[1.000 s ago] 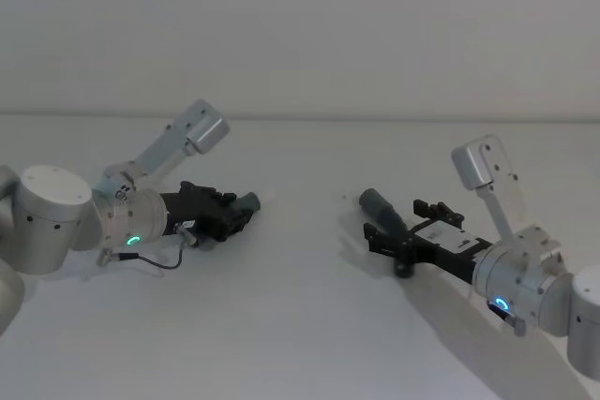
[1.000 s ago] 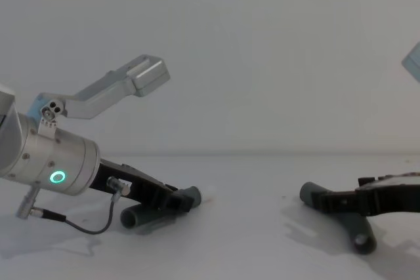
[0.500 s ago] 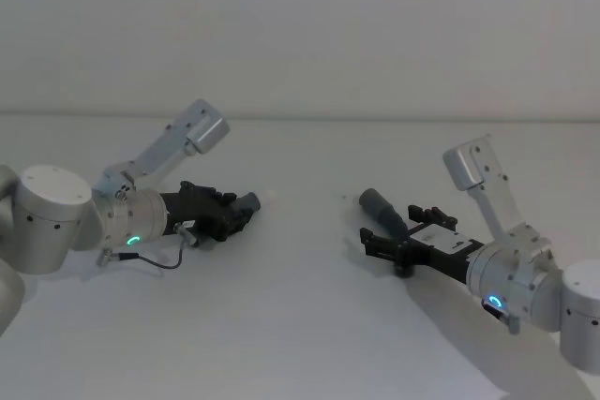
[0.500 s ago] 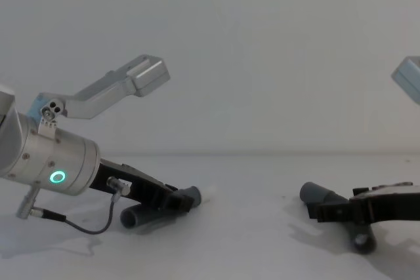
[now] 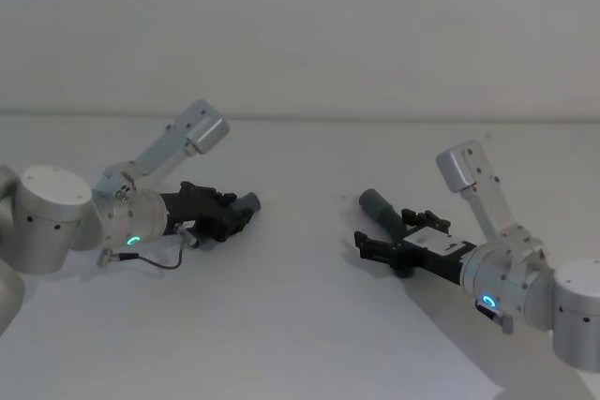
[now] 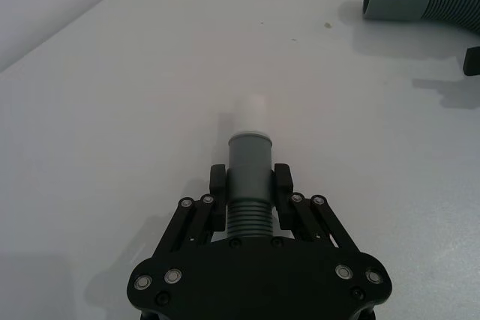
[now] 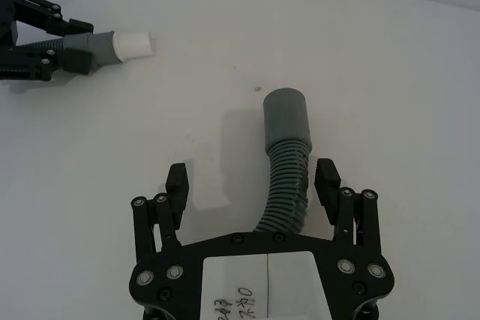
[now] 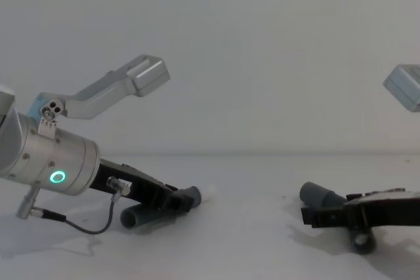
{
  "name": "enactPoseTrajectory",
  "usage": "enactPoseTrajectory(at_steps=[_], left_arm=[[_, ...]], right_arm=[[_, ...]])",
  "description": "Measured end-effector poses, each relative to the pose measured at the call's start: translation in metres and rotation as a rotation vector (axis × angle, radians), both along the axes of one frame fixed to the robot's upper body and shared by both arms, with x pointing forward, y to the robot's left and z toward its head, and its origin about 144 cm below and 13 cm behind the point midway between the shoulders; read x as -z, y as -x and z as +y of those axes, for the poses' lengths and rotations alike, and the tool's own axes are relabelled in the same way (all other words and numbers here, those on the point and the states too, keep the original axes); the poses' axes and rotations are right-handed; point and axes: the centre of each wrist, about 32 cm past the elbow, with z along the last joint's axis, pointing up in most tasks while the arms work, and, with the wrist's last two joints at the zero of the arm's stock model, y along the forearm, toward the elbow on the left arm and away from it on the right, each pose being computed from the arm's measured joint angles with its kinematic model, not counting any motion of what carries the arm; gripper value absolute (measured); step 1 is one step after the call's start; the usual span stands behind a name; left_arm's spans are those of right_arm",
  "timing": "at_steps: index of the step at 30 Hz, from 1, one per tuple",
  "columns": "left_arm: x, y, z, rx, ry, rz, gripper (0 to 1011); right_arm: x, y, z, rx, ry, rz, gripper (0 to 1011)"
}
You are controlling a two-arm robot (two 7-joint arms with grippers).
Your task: Use both hands to pick up one end of the pipe from the table, align the ends, and insert them.
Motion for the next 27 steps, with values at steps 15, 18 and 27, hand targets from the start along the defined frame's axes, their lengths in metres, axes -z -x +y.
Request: enactPoseTrajectory(at_steps=[15, 18, 27], left_arm=[[0.0000, 0.0000, 0.0000, 0.000, 0.000, 0.000, 365], [0.0000, 0.0000, 0.0000, 0.000, 0.000, 0.000, 365], [0.0000, 0.0000, 0.0000, 0.000, 0.000, 0.000, 365]], right_arm=[[0.0025, -0.0025, 0.0007, 0.001, 0.001, 0.006, 794], [0.0025, -0.0028, 0.0008, 0.001, 0.001, 0.006, 702], [0.0029, -0.0032, 0.0010, 0.001, 0.001, 0.007, 397]])
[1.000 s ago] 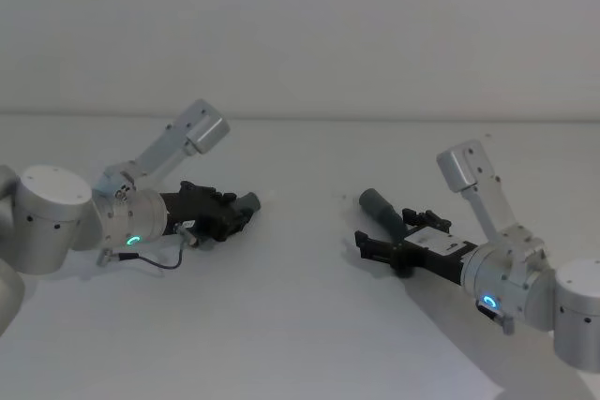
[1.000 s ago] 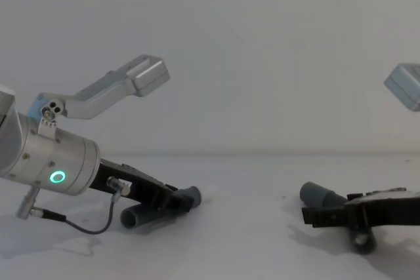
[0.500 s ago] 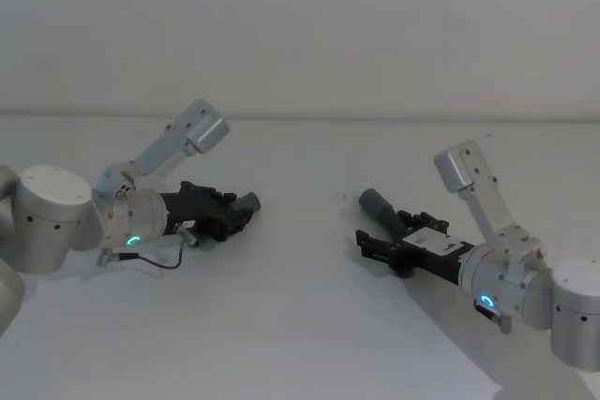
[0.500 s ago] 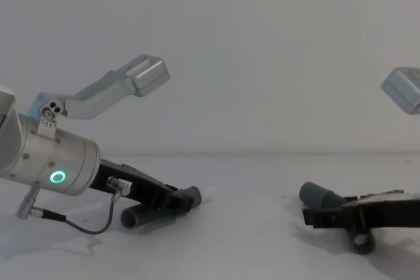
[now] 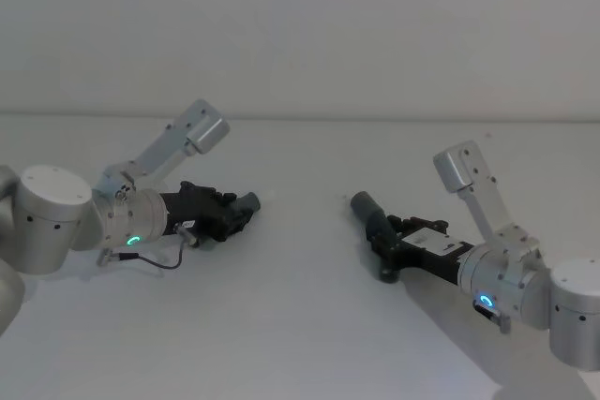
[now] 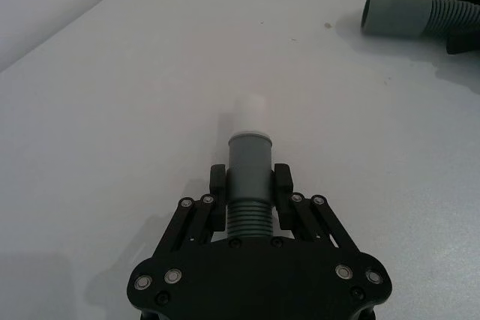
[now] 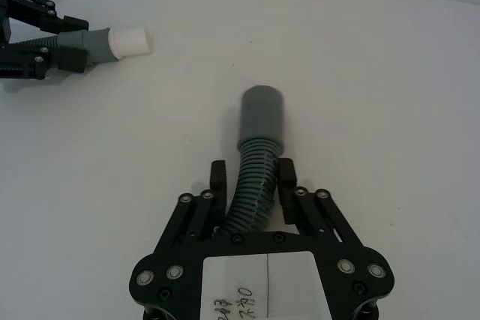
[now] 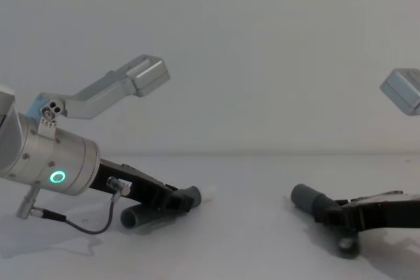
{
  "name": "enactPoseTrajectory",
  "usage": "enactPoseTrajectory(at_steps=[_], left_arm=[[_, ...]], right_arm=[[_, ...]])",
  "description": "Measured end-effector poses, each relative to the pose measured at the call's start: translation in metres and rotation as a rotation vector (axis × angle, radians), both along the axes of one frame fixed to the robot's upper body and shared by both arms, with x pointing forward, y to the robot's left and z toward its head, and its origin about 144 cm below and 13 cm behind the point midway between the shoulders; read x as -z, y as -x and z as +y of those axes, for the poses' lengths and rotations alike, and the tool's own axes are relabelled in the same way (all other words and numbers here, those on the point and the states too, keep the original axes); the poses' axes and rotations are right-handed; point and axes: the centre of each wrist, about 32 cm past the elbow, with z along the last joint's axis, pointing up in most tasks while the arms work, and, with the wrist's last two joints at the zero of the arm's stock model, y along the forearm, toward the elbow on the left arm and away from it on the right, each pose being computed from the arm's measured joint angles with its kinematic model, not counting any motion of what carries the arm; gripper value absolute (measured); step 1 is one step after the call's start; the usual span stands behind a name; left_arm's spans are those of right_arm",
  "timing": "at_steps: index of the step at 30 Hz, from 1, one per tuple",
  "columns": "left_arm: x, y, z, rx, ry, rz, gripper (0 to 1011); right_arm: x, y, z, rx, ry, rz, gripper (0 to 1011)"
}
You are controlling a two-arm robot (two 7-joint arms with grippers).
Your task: Use both hands to pick up one end of the pipe from the table, align the ends, and insert them.
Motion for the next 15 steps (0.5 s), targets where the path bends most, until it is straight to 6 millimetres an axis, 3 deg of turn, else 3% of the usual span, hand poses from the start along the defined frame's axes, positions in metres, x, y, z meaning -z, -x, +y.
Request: enactPoseTrajectory(at_steps=[5, 15], left_arm=[[0.0000, 0.0000, 0.0000, 0.000, 0.000, 0.000, 365], [0.0000, 0.0000, 0.0000, 0.000, 0.000, 0.000, 365]], right_arm=[[0.0001, -0.0001, 0.0001, 0.000, 0.000, 0.000, 268], [0.0001, -0.0003, 0.0001, 0.000, 0.001, 0.000, 262]])
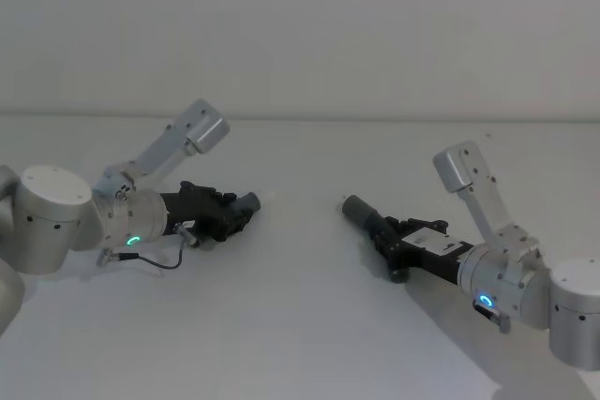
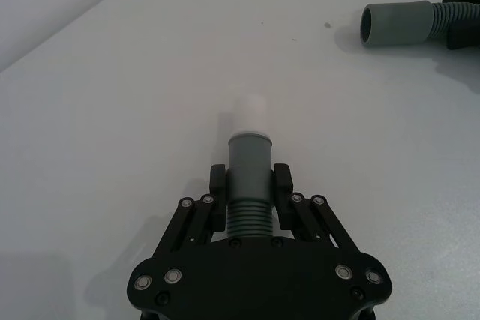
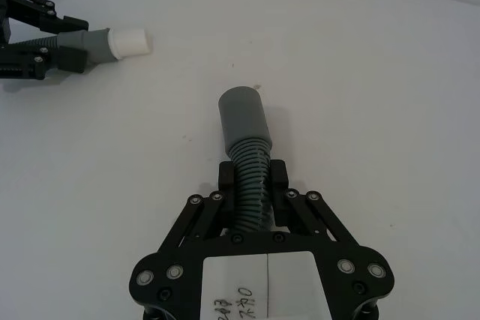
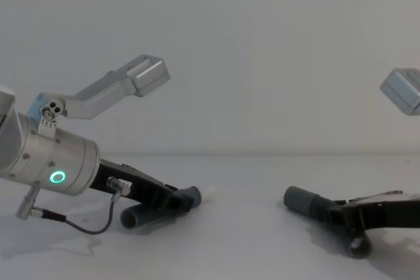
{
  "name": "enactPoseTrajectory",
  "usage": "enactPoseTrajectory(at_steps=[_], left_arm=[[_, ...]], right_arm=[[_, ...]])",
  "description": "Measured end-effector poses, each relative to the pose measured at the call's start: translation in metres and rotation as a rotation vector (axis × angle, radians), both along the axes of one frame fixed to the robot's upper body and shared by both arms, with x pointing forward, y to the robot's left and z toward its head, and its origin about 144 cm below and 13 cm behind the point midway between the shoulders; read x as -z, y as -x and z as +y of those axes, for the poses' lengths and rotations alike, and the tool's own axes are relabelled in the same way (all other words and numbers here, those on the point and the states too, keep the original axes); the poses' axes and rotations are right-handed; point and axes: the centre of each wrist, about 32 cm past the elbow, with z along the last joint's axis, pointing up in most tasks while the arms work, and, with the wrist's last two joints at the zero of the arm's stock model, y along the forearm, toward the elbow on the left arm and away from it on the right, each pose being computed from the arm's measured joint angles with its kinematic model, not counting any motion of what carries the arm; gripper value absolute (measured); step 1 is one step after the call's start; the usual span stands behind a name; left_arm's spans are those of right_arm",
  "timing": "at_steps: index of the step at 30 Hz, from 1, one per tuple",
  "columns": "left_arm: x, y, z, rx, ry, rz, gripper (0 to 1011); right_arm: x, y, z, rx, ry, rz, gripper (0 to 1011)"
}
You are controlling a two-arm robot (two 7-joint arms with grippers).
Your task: Use both hands to pick up one end of the pipe from the table, align the ends, and insert them.
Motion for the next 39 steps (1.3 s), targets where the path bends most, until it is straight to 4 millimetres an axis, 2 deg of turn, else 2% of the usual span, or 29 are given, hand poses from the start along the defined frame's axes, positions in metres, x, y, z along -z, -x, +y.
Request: enactPoseTrajectory(at_steps=[10, 24, 32, 39], left_arm=[[0.000, 0.000, 0.000, 0.005, -0.001, -0.003, 365], [-0.013, -0.006, -0.001, 0.086, 0.050, -0.096, 365], [-0.021, -0.012, 0.010, 0.176, 0.066, -0.148, 365], [-0.028, -0.015, 0.024, 0.249, 0.051, -0.180, 365]], right_arm=[[0.000, 0.000, 0.000, -0.001, -0.007, -0.013, 262], [-0.011, 0.002, 0.002, -0.022, -0.066, -0.160, 262], [-0.021, 0.002, -0.002, -0.067, -0.096, -0.262, 262], [-0.031, 0.002, -0.014, -0.152, -0.121, -0.334, 262]])
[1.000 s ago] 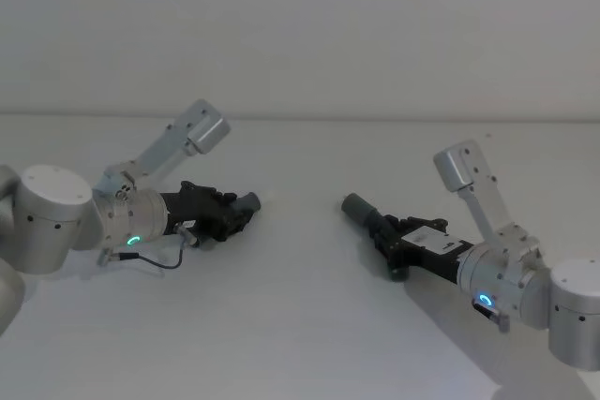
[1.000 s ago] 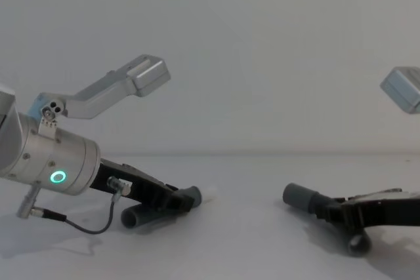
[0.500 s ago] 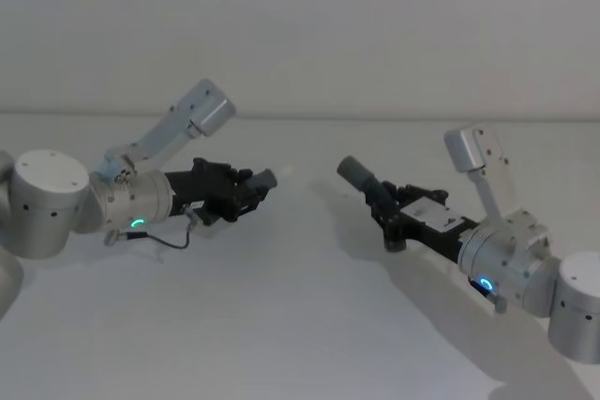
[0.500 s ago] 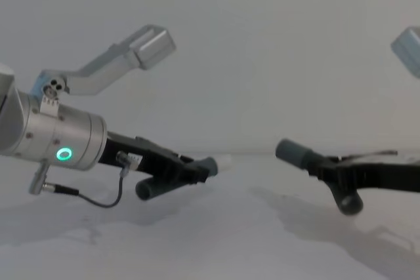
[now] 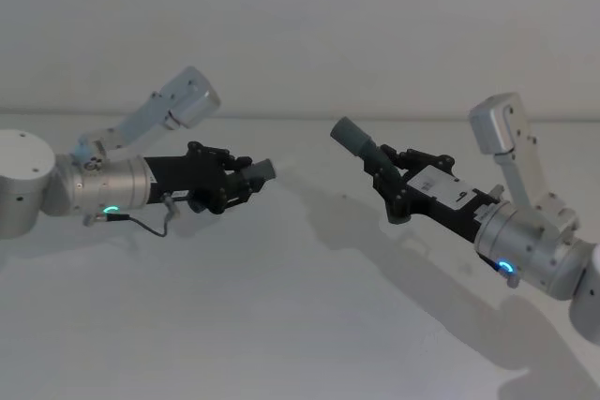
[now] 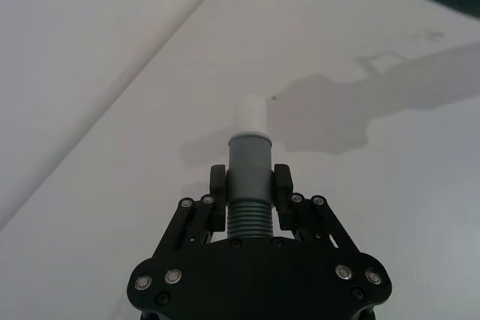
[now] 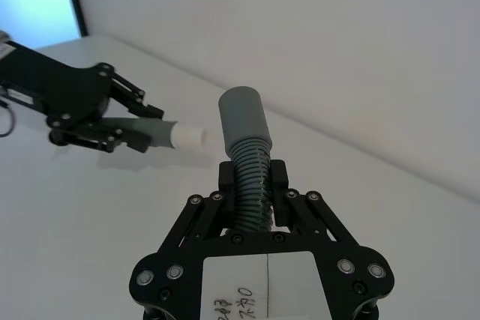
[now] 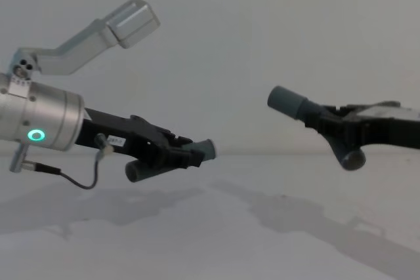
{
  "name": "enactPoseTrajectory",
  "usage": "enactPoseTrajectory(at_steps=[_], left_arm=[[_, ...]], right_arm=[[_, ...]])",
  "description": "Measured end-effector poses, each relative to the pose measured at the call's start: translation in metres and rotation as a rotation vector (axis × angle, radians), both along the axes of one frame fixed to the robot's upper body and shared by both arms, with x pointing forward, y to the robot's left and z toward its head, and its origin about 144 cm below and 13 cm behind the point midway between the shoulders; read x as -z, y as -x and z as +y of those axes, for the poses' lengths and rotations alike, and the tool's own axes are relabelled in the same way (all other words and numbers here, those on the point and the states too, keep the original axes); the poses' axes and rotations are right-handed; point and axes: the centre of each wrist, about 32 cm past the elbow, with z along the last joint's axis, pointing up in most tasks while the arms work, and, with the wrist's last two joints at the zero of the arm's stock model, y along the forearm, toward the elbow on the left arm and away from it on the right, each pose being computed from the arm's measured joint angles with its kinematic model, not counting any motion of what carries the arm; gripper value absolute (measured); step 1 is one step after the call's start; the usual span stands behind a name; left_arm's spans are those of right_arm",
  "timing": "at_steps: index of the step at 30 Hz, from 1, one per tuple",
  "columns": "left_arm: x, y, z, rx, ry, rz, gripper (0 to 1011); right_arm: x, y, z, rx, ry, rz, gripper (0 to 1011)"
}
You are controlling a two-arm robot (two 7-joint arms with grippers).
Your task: Use both hands to pick up one end of the pipe from the table, align the ends, and insert them.
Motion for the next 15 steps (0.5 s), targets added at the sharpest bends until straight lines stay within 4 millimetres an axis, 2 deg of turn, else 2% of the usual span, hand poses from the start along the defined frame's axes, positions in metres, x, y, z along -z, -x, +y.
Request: enactPoseTrajectory(at_steps=[15], left_arm=[[-0.013, -0.001, 0.025, 0.115, -0.034, -0.058, 365]], right_arm=[[-0.015, -0.002, -0.025, -0.201, 0.007, -0.026, 262]])
